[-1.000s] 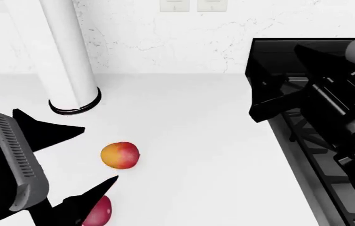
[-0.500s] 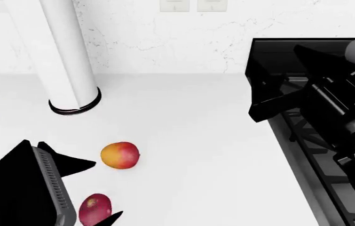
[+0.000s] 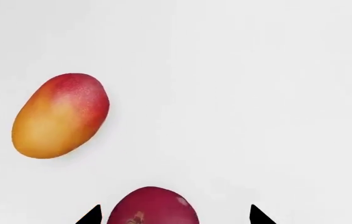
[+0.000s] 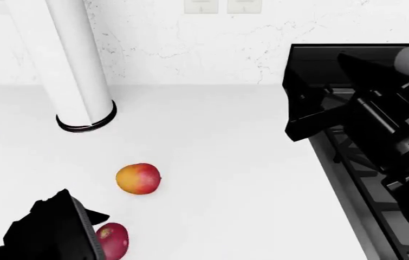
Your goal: Pick the mango, radish from the counter and place them in the cabinet. Then close the cabinet.
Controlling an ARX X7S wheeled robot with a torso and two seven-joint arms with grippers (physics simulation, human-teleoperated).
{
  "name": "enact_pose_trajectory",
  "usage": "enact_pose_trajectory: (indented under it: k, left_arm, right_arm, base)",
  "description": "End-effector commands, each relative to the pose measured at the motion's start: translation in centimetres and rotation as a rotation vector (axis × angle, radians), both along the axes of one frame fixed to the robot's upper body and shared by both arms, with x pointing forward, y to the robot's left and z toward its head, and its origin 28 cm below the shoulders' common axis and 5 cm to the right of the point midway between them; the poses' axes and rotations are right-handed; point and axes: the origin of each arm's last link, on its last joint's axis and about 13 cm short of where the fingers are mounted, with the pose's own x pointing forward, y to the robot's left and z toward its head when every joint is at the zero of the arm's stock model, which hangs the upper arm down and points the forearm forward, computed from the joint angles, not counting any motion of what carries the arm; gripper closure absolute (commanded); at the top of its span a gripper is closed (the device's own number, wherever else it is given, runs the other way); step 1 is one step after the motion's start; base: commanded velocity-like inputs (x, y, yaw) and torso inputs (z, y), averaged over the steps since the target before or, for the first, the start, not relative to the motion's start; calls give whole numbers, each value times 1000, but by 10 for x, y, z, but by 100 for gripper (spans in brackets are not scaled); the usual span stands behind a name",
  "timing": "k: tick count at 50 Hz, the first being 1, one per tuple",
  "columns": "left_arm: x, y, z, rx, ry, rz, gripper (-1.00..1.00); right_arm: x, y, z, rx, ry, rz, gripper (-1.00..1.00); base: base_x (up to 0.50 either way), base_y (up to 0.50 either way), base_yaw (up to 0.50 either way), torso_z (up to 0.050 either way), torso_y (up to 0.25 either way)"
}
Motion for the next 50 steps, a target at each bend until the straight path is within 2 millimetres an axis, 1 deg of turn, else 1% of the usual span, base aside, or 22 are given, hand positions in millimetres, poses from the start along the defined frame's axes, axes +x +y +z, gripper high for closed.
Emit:
enact_pose_trajectory:
  k: [1, 14, 15, 22, 29, 34, 40, 50]
  left_arm:
    - [3, 4, -11, 49, 46, 33, -100]
    - [14, 6, -17, 59, 63, 72, -100]
    - [14, 6, -17, 57, 61, 72, 100]
    - [16, 5, -16, 35, 34, 70, 100]
    - [16, 6, -10, 22, -32, 98, 100]
    - [13, 6, 2, -30, -115, 103, 100]
    - [5, 3, 17, -87, -193, 77, 100]
    - [-5, -4, 48, -235, -377, 21, 100]
  right_arm:
    - [0, 1, -1, 0, 4, 2, -100]
    - [1, 0, -2, -1, 8, -1, -100]
    - [1, 0, -3, -1, 8, -2, -100]
    - [2, -1, -4, 2, 10, -3, -100]
    - [1, -2, -4, 3, 7, -4, -100]
    - [1, -2, -4, 5, 7, -4, -100]
    - [0, -3, -5, 9, 7, -6, -100]
    - [-1, -2, -4, 13, 4, -7, -100]
  base:
    - [0, 0, 0, 0, 0]
    - [0, 0, 0, 0, 0]
    - [0, 0, 0, 0, 0]
    - [0, 0, 0, 0, 0]
    - [0, 0, 0, 0, 0]
    - [0, 0, 0, 0, 0]
    - [0, 0, 0, 0, 0]
    - [0, 0, 0, 0, 0]
